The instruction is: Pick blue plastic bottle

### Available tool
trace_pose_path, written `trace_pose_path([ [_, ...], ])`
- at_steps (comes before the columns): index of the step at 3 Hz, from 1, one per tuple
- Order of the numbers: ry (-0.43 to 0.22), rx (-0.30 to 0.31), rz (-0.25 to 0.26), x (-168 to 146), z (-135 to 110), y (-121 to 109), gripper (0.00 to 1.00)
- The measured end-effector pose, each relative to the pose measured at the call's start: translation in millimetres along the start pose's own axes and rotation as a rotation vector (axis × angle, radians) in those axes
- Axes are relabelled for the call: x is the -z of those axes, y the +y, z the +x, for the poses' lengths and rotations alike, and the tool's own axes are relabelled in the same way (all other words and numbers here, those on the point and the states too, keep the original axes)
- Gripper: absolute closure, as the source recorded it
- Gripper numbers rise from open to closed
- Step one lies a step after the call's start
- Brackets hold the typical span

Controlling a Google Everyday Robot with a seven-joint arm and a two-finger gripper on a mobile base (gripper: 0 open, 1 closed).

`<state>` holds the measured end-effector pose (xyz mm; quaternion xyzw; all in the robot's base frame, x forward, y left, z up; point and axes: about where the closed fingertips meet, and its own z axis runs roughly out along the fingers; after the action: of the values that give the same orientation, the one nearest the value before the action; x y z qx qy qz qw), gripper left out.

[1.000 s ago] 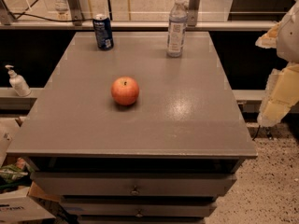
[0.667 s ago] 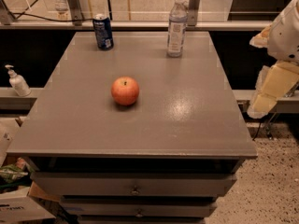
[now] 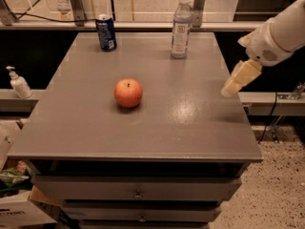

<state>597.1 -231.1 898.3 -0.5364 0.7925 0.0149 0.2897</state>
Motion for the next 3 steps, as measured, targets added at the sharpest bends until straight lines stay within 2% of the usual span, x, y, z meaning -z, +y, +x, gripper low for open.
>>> trace_pose_path([
  [1,-0.112,-0.066,0.085,-48.5,-6.5,-58.8,0.00],
  [2,-0.216,-0.129,0.147,-84.1,-21.0,-103.5,0.00],
  [3,-0.312,-0.200,0.161,-104.8,-39.7,-133.8,0.00],
])
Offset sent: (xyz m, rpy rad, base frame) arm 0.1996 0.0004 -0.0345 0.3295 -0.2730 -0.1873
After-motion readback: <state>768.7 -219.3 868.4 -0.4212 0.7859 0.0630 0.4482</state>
